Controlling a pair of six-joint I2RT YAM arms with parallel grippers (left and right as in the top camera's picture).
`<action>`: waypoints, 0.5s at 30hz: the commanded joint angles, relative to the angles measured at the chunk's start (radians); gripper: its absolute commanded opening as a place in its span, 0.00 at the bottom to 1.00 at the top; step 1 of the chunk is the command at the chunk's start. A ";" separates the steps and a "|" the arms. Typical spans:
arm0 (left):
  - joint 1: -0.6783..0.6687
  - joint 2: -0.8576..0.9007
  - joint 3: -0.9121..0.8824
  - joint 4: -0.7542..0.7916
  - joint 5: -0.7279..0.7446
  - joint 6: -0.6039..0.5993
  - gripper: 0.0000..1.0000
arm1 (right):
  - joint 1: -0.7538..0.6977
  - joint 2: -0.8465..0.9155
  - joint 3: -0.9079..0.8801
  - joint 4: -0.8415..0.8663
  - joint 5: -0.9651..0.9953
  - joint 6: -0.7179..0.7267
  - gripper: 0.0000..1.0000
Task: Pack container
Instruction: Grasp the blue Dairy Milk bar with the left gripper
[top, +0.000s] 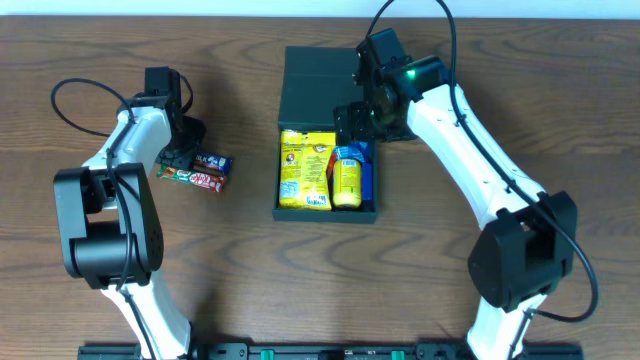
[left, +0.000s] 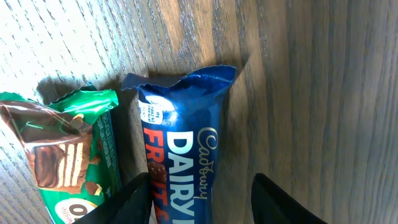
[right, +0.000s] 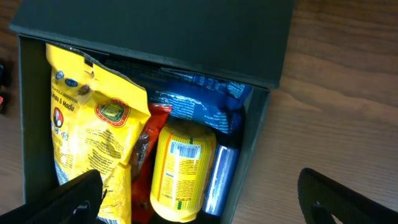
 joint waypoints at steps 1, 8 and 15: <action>0.002 0.020 -0.008 -0.003 -0.026 0.018 0.52 | -0.011 -0.004 0.023 0.001 0.004 -0.019 0.99; 0.001 0.026 -0.008 -0.008 -0.026 0.018 0.52 | -0.011 -0.004 0.023 0.001 0.004 -0.019 0.99; 0.001 0.029 -0.008 -0.012 -0.026 0.025 0.52 | -0.011 -0.004 0.023 0.001 0.004 -0.019 0.99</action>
